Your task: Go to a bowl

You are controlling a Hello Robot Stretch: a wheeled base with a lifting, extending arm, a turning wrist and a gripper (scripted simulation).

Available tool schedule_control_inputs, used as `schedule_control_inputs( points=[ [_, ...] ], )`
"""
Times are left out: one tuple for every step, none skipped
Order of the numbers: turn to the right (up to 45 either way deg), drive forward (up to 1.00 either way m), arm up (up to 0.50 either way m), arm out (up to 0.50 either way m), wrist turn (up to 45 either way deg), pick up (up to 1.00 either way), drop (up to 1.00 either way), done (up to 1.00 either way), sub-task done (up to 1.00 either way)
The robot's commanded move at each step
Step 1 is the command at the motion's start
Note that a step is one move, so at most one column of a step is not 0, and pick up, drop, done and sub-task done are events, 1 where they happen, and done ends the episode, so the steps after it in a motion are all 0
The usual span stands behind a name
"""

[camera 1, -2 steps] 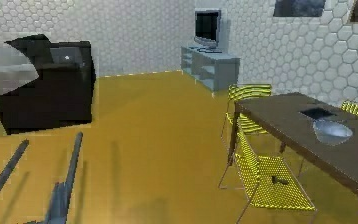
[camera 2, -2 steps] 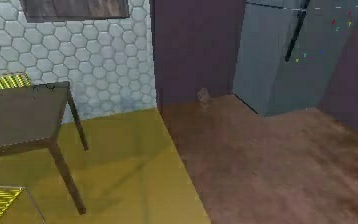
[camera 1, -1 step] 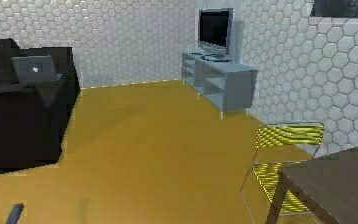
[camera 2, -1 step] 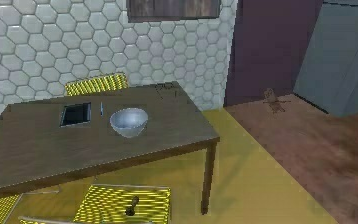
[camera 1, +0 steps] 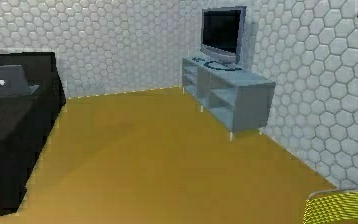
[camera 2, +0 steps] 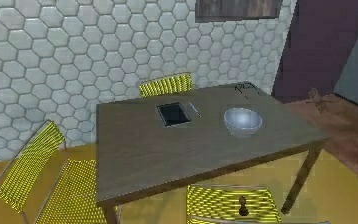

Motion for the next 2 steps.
schedule_control_inputs(
  points=[
    [45.0, 0.00, 0.00, 0.00, 0.0, 0.00, 0.00, 0.00, 0.00],
    [45.0, 0.00, 0.00, 0.00, 0.0, 0.00, 0.00, 0.00, 0.00]
  ],
)
